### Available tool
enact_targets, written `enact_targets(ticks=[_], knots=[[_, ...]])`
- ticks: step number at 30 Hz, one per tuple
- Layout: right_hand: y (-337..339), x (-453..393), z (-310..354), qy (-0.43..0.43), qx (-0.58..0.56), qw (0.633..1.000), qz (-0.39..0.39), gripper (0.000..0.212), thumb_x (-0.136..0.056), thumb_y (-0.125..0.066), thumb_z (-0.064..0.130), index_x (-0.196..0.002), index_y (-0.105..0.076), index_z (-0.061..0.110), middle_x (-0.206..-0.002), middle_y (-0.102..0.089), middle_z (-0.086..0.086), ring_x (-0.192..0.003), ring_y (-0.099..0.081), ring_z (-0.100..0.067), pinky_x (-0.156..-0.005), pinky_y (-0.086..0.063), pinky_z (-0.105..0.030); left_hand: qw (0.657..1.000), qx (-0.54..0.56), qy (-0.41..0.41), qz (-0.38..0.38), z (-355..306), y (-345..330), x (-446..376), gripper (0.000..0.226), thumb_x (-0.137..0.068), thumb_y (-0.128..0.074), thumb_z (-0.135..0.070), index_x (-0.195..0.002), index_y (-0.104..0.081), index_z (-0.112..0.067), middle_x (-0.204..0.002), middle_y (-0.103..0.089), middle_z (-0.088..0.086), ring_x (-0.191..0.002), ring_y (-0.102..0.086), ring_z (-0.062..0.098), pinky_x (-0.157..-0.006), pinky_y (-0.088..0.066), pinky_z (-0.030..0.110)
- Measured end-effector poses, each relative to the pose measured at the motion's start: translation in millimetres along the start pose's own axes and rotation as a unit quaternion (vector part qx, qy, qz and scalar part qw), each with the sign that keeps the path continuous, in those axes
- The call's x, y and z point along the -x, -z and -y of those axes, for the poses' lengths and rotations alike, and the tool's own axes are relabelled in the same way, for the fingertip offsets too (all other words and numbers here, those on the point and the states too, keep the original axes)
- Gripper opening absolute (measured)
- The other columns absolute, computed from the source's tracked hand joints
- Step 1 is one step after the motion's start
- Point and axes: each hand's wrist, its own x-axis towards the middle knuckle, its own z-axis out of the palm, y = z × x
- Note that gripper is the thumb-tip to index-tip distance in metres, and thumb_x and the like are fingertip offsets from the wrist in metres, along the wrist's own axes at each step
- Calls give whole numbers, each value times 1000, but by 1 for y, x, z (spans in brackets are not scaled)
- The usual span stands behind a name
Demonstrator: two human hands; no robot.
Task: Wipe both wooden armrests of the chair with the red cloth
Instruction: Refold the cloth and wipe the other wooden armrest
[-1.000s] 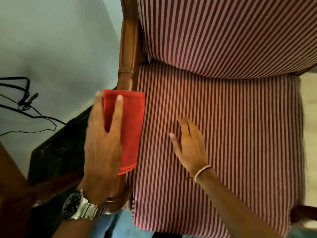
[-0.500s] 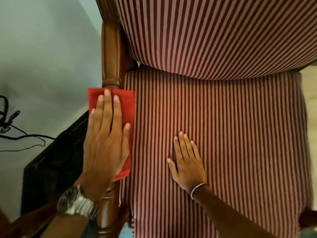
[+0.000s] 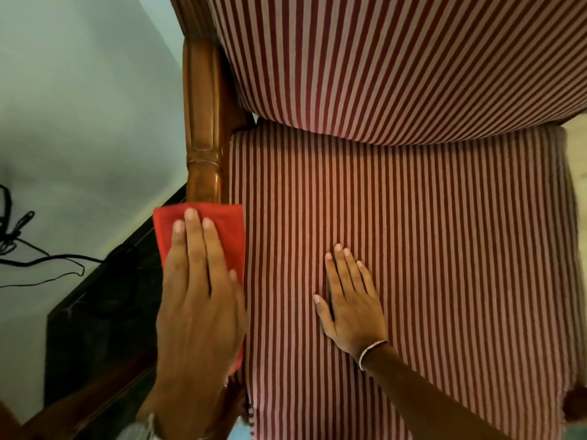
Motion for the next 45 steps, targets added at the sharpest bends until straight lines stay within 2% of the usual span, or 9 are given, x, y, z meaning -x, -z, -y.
enact_targets(ticks=[7,10,13,16,21,29,37,41,45], knots=[[-3,1,0,4,-1,1000,-7,71,-104,-30,53,-161,-25,10,-171,-19,-12,-160,-16,-25,-131,-14,-43,997,23,-30,-70,-2,11,-94,59,-109,-24,-27,-160,-3,-6,-170,-2,15,-159,0,27,-130,-8,47],[1,0,0,3,5,1000,6,72,-104,-30,53,-161,-25,10,-171,-19,-12,-160,-16,-25,-131,-13,-43,997,19,-56,-42,0,2,-48,62,-106,-30,-24,-161,-7,-9,-171,-4,12,-159,-1,25,-129,-9,47],[-1,0,0,1,2,1000,4,72,-104,-34,53,-161,-26,10,-171,-19,-12,-161,-13,-24,-132,-6,-40,997,-8,-77,-13,5,-6,12,62,-103,-28,-31,-159,-16,-7,-169,-14,13,-158,-10,29,-126,-15,49],[-3,0,1,-5,1,1000,2,72,-104,-33,53,-161,-25,11,-171,-19,-11,-161,-12,-23,-133,-1,-38,998,-10,-64,-26,4,-3,-9,61,-103,-27,-30,-159,-17,-6,-168,-17,16,-156,-14,32,-125,-19,52],[1,0,1,-5,6,1000,7,71,-104,-30,53,-162,-23,11,-171,-18,-11,-161,-11,-23,-132,1,-37,998,30,-17,-58,-6,12,-86,60,-109,-27,-26,-160,-2,-7,-170,-2,14,-159,-1,27,-129,-6,43],[-2,0,1,-6,12,1000,0,72,-104,-30,53,-162,-22,11,-172,-17,-12,-161,-12,-24,-132,-1,-39,999,-4,-51,7,8,-5,16,62,-106,-28,-29,-159,-13,-2,-169,-9,18,-158,-7,31,-127,-17,52],[-10,2,0,3,8,1000,-17,71,-106,-21,53,-162,-18,10,-172,-12,-13,-161,-10,-25,-131,-13,-44,998,18,-35,-54,-3,13,-90,63,-107,-28,-25,-160,0,-7,-171,1,14,-159,2,28,-130,-10,48],[-8,3,1,6,7,1000,-17,71,-106,-20,53,-162,-19,9,-173,-12,-13,-161,-10,-25,-132,-12,-44,998,36,-28,-44,0,4,-41,61,-108,-28,-26,-161,-2,-7,-171,1,13,-159,2,25,-130,-8,46],[-8,3,0,2,6,1000,-26,71,-106,-23,52,-162,-22,9,-172,-16,-14,-161,-13,-25,-132,-12,-44,999,3,-53,-5,9,-4,13,61,-107,-27,-30,-160,-9,-6,-170,-4,14,-159,-3,27,-129,-15,49]])
